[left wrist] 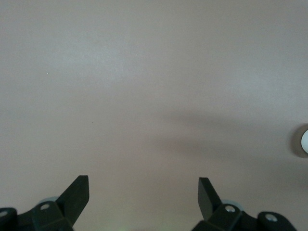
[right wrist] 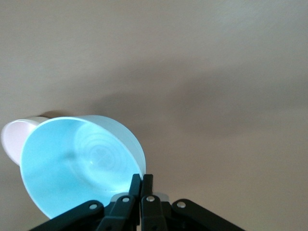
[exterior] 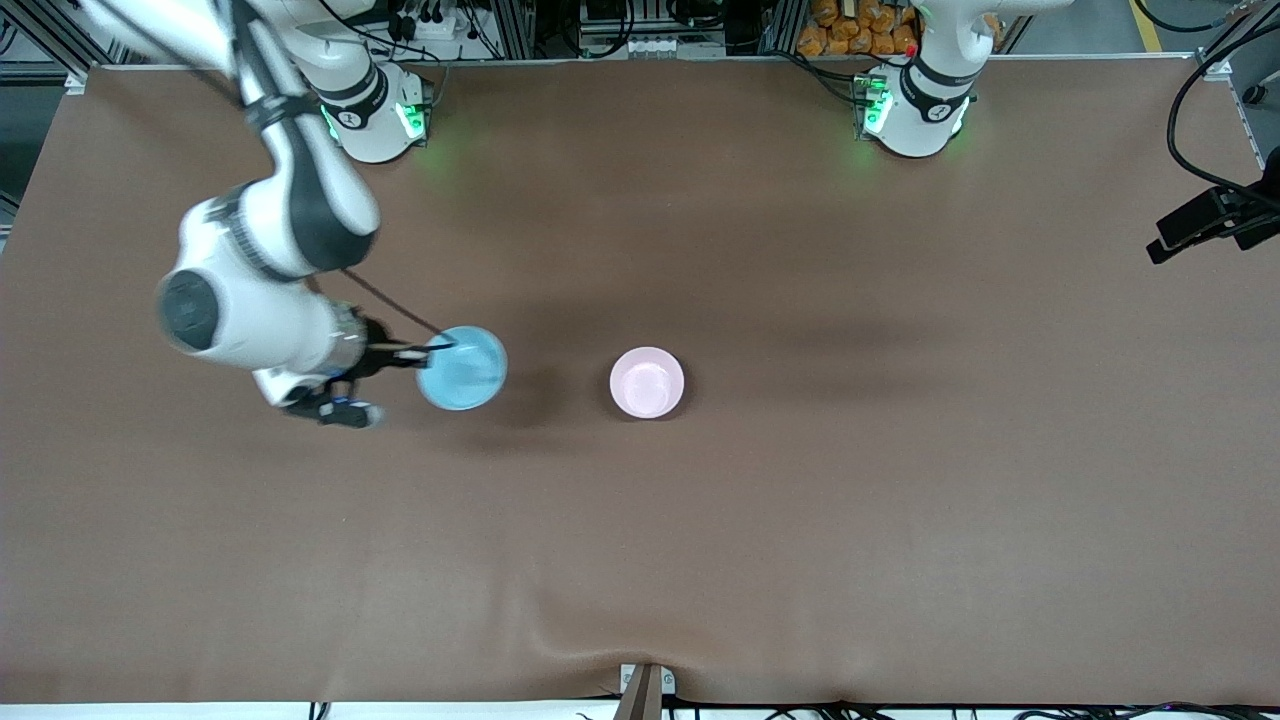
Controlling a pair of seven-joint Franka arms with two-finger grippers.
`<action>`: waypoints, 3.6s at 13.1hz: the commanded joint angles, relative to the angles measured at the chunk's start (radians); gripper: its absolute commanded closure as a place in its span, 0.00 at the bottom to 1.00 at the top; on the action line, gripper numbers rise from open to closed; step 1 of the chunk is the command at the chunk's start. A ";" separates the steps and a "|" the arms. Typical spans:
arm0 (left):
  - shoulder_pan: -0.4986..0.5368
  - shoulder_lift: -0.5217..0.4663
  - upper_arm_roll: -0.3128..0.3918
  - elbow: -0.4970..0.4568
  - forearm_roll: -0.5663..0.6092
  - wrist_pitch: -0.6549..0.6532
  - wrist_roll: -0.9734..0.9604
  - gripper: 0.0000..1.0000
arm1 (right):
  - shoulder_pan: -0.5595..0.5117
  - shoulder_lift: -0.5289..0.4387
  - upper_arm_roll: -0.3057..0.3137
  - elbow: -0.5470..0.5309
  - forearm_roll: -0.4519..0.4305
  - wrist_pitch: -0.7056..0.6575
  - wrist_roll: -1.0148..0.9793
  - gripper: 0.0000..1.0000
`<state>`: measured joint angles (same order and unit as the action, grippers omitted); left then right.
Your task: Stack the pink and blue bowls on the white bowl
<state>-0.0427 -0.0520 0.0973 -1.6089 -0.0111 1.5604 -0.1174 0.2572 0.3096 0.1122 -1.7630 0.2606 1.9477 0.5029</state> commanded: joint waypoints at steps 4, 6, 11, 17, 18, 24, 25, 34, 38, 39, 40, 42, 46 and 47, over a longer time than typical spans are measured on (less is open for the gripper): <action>-0.006 -0.006 0.005 -0.019 -0.004 0.027 -0.010 0.00 | 0.264 0.115 -0.017 0.056 0.016 0.115 0.417 1.00; -0.008 -0.006 0.005 -0.020 -0.004 0.027 -0.010 0.00 | 0.313 0.156 -0.016 0.056 0.017 0.200 0.514 1.00; -0.016 -0.003 0.004 -0.020 -0.004 0.027 -0.011 0.00 | 0.338 0.285 -0.016 0.132 0.017 0.343 0.575 1.00; -0.020 0.003 -0.036 -0.020 0.023 0.027 -0.011 0.00 | 0.330 0.302 -0.019 0.148 0.005 0.344 0.568 1.00; -0.019 0.003 -0.048 -0.020 0.026 0.027 -0.013 0.00 | 0.332 0.313 -0.020 0.145 0.003 0.346 0.566 1.00; -0.019 0.001 -0.053 -0.020 0.025 0.021 -0.015 0.00 | 0.340 0.348 -0.022 0.145 -0.009 0.396 0.569 1.00; -0.019 0.001 -0.053 -0.020 0.026 0.021 -0.015 0.00 | 0.338 0.348 -0.022 0.142 -0.009 0.404 0.574 1.00; -0.017 -0.002 -0.053 -0.026 0.026 0.020 -0.015 0.00 | 0.323 0.321 -0.028 0.207 -0.014 0.290 0.571 0.00; -0.019 -0.002 -0.054 -0.025 0.025 0.020 -0.013 0.00 | 0.164 0.302 -0.011 0.515 -0.038 -0.181 0.525 0.00; -0.019 -0.002 -0.054 -0.023 0.025 0.020 -0.011 0.00 | 0.102 0.301 0.030 0.583 -0.041 -0.266 0.461 0.00; -0.019 0.000 -0.054 -0.023 0.025 0.020 -0.010 0.00 | 0.029 0.298 0.061 0.606 -0.037 -0.326 0.400 0.00; -0.017 0.000 -0.054 -0.019 0.025 0.020 -0.002 0.00 | -0.096 0.255 0.142 0.640 -0.061 -0.426 0.317 0.00; -0.014 0.001 -0.053 -0.017 0.023 0.020 0.005 0.00 | -0.226 0.166 0.142 0.651 -0.112 -0.565 0.037 0.00; -0.013 0.001 -0.053 -0.017 0.023 0.020 0.005 0.00 | -0.233 0.148 0.144 0.651 -0.160 -0.567 0.023 0.00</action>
<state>-0.0557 -0.0460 0.0457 -1.6303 -0.0071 1.5783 -0.1174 0.0459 0.5127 0.2325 -1.1051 0.1632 1.4059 0.5720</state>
